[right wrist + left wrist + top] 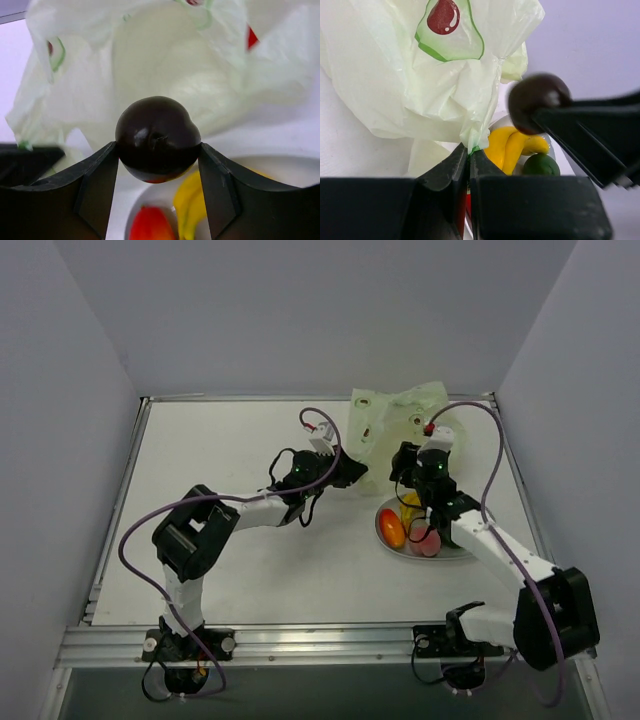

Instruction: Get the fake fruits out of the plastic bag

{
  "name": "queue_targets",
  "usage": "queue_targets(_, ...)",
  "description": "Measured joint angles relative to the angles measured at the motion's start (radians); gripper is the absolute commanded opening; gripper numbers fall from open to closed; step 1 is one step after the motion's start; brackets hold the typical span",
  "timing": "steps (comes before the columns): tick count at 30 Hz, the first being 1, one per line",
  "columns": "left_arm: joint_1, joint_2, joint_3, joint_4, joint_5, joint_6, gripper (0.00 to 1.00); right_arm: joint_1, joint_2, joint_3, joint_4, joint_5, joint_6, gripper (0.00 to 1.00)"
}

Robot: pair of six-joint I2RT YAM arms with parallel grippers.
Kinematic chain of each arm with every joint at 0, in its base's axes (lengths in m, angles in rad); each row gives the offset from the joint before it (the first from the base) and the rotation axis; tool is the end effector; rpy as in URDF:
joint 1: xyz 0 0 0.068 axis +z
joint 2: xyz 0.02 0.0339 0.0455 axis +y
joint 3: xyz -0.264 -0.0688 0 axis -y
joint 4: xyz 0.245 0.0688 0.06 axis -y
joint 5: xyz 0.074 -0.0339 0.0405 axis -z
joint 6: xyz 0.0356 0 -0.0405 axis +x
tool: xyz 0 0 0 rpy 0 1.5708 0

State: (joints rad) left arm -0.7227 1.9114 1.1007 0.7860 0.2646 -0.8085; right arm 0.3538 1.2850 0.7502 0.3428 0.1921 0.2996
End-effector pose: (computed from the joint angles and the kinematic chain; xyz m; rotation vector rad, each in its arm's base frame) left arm 0.3155 -0.2906 0.2234 0.1535 1.7756 -1.3644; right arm 0.2780 0.0954 0.2728 0.0922 1.7668 0.3056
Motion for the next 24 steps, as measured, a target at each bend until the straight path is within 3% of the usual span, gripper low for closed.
queue_targets(5,0.012,0.004,0.0,0.031,0.004,-0.02,0.02,-0.03,-0.307,-0.151,-0.13,0.111,0.092,0.31)
queue_targets(10,0.014,0.004,-0.007,0.07,0.008,-0.031,0.02,-0.155,-0.532,-0.216,-0.277,0.254,0.215,0.28)
queue_targets(15,0.013,0.004,-0.018,0.087,0.018,-0.039,0.02,-0.325,-0.492,-0.216,-0.363,0.284,0.277,0.27)
queue_targets(19,0.013,0.004,-0.018,0.09,0.02,-0.04,0.02,-0.481,-0.355,-0.216,-0.372,0.202,0.285,0.27)
queue_targets(24,0.011,0.004,-0.018,0.095,0.02,-0.042,0.02,-0.564,-0.287,-0.22,-0.352,0.109,0.283,0.28)
